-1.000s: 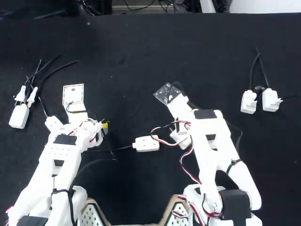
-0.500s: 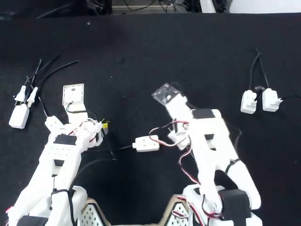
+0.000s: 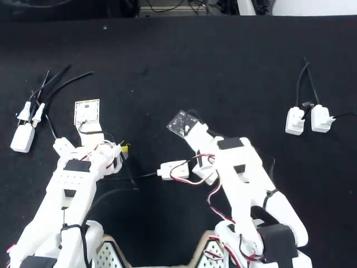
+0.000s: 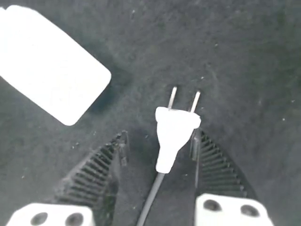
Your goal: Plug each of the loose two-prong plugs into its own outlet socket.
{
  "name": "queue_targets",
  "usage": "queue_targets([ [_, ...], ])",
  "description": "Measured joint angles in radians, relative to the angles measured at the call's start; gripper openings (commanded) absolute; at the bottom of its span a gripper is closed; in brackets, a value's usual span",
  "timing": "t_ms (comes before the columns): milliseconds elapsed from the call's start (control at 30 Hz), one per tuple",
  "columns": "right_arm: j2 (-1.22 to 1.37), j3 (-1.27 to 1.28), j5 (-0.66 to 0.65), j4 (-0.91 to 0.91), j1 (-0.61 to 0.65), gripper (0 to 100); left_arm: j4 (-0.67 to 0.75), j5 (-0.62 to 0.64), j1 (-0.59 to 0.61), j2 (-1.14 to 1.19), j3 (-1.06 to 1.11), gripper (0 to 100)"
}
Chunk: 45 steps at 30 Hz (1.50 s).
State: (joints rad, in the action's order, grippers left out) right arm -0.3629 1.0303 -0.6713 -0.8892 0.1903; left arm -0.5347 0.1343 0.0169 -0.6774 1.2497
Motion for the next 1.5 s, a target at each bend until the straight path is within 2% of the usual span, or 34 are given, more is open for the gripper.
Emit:
queue_targets([
  [333,0.000,-0.009,-0.040,0.012,-0.002,20.4,0.000,0.000,0.000,0.000,0.000,24],
  [500,0.000,-0.115,0.074,-0.137,0.003,20.1,0.000,0.000,0.000,0.000,0.000,24],
  [567,0.000,-0.127,0.080,-0.169,0.025,20.1,0.000,0.000,0.000,0.000,0.000,24],
  [1000,0.000,-0.018,0.081,-0.017,0.034,20.1,0.000,0.000,0.000,0.000,0.000,24],
  [1500,0.000,-0.083,0.080,-0.130,0.061,20.1,0.000,0.000,0.000,0.000,0.000,24],
])
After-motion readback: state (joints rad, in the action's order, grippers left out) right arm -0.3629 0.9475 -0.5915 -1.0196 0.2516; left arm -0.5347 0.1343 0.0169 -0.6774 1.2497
